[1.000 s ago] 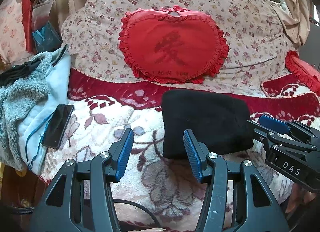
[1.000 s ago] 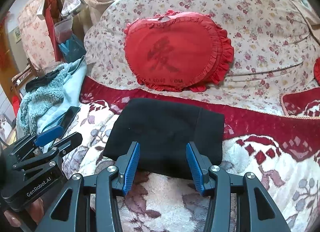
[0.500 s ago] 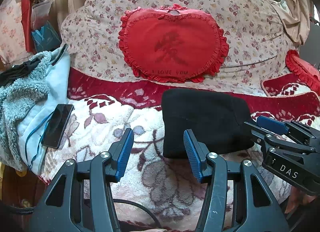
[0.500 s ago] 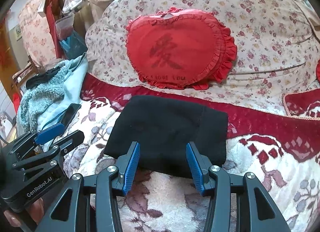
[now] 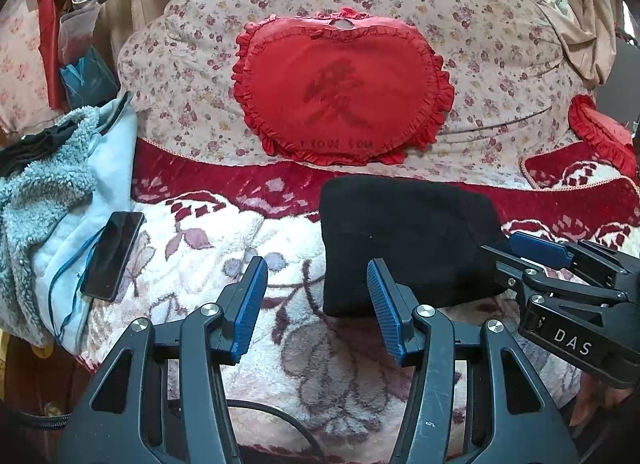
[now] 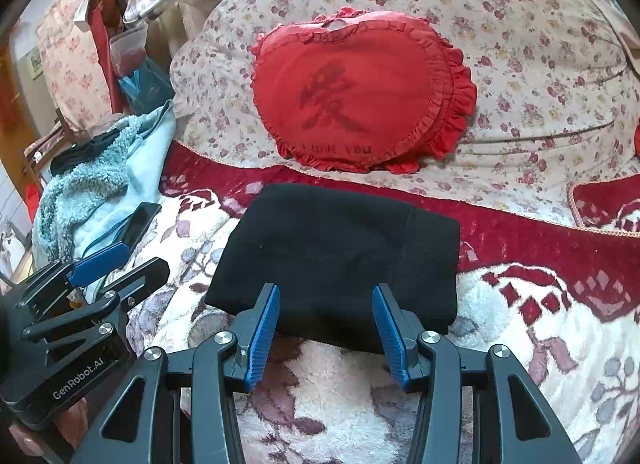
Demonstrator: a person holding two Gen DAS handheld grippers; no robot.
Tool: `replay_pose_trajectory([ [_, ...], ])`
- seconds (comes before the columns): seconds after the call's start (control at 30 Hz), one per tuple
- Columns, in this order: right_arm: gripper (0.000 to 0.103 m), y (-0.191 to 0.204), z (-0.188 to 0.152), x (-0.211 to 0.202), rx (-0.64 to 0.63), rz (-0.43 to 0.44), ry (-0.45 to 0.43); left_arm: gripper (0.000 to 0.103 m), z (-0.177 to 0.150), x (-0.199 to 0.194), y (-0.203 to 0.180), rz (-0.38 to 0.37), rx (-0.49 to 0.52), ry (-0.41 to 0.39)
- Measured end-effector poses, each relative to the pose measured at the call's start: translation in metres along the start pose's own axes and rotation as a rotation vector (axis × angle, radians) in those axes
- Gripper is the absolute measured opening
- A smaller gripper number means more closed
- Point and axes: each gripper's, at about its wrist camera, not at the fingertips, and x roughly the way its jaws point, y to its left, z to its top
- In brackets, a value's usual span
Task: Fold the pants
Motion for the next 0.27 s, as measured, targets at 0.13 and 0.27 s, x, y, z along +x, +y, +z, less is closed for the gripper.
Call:
replay_pose_trajectory([
  [0.13,0.046,-0.010,-0.001,0.001,0.013,-0.010,-0.002,0.051,0.001,0.001,0.007,-0.022,-0.026,-0.007],
  [0.27,0.046,-0.027,-0.002,0.004,0.049,-0.025,0.005,0.051,0.003,0.007,0.013,-0.020,-0.045,0.001],
])
